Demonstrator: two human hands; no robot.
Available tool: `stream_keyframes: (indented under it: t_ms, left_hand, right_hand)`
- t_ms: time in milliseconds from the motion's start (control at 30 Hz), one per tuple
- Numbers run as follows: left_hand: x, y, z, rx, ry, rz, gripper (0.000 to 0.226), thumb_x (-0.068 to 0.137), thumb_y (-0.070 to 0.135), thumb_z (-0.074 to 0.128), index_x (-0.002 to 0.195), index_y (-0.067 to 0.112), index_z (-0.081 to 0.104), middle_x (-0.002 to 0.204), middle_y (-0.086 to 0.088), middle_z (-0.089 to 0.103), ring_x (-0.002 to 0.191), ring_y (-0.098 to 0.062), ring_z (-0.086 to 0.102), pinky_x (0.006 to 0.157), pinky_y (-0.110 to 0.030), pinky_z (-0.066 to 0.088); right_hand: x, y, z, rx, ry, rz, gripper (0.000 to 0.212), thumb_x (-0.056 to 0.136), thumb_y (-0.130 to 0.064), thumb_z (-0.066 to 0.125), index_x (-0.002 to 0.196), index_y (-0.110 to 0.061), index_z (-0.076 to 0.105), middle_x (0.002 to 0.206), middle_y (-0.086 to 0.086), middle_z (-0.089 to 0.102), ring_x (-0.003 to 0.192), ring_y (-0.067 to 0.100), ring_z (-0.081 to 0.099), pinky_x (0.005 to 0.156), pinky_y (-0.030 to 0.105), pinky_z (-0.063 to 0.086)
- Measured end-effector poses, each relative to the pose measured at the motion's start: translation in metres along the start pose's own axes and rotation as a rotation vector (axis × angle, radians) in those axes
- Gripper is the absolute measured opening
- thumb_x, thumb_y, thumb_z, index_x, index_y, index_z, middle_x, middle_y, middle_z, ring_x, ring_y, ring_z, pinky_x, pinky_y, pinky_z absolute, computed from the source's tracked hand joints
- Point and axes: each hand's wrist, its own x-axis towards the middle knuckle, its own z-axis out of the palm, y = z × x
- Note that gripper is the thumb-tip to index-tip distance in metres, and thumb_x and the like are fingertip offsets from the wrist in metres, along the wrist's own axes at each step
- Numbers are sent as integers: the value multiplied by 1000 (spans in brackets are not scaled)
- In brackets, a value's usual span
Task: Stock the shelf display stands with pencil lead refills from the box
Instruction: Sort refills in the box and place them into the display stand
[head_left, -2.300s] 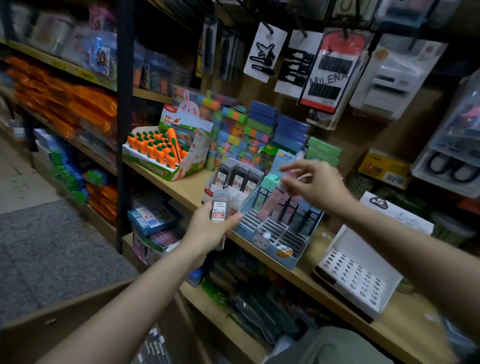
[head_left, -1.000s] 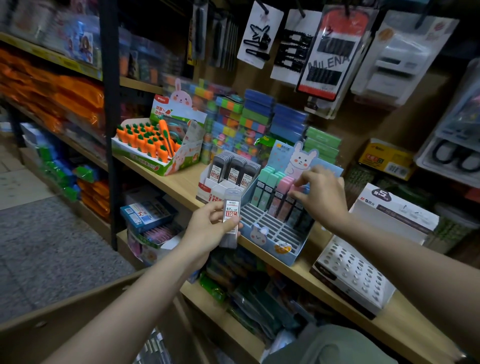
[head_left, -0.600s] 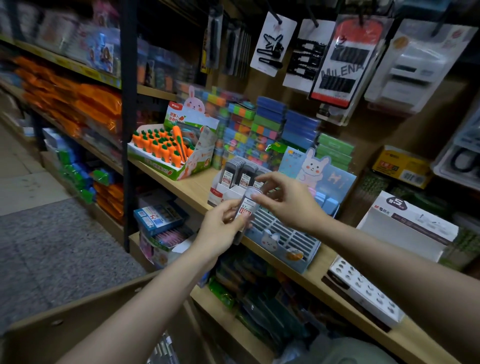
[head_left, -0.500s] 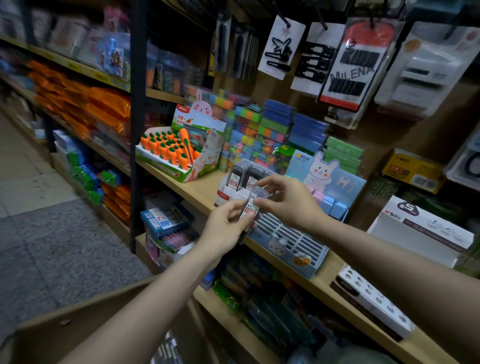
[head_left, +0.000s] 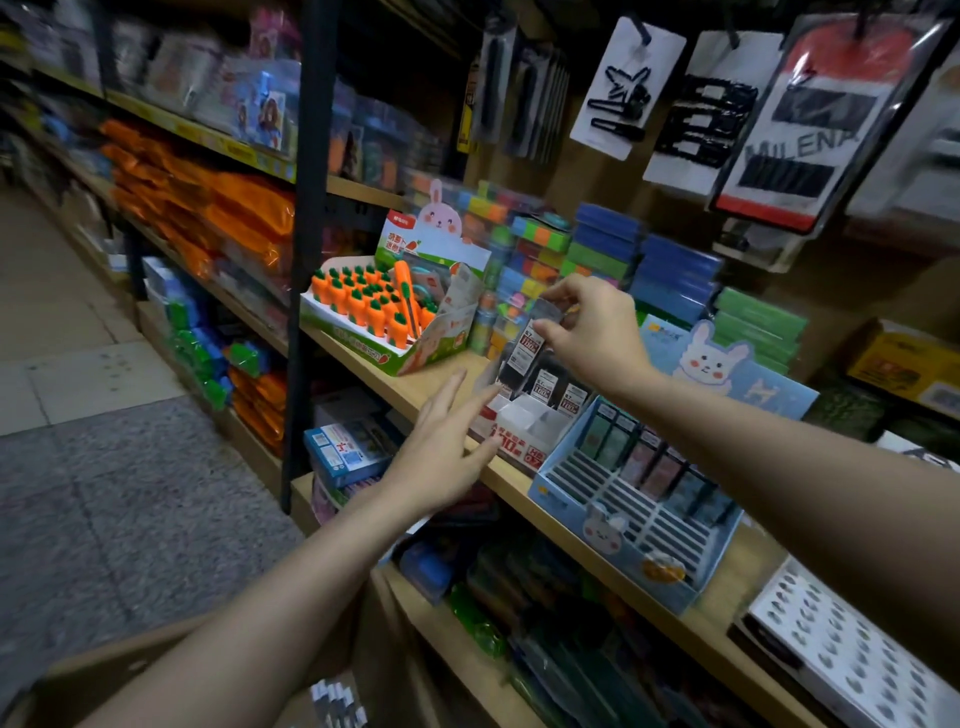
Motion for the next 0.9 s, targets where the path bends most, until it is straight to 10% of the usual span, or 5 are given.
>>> stream_keyframes:
  t_ms: [533, 733, 900]
  left_hand:
    - [3, -2, 12, -77, 20, -2, 68, 95, 39, 56, 153, 34, 20, 161, 11, 12, 145, -11, 20, 110, -28, 24]
    - [-9, 2, 3, -80, -19, 20, 70, 95, 37, 56, 154, 33, 17, 162, 13, 6, 147, -6, 10, 116, -29, 19]
    - [-49, -5, -10, -59, 46, 4, 44, 96, 28, 56, 138, 31, 47, 145, 12, 44, 135, -5, 36, 111, -26, 32]
  right_hand:
    - [-16, 16, 41, -184, -147, -105, 32, 83, -20, 75, 114, -11, 72, 104, 11, 57, 95, 30, 59, 83, 43, 50]
    - [-29, 7, 18, -108, -154, -19, 59, 91, -33, 65, 144, -17, 44, 123, 7, 49, 107, 20, 54, 94, 35, 48]
    - [-81, -7, -11, 144, -60, 80, 16, 95, -32, 60, 104, -21, 67, 91, -8, 66, 79, 5, 64, 74, 34, 58]
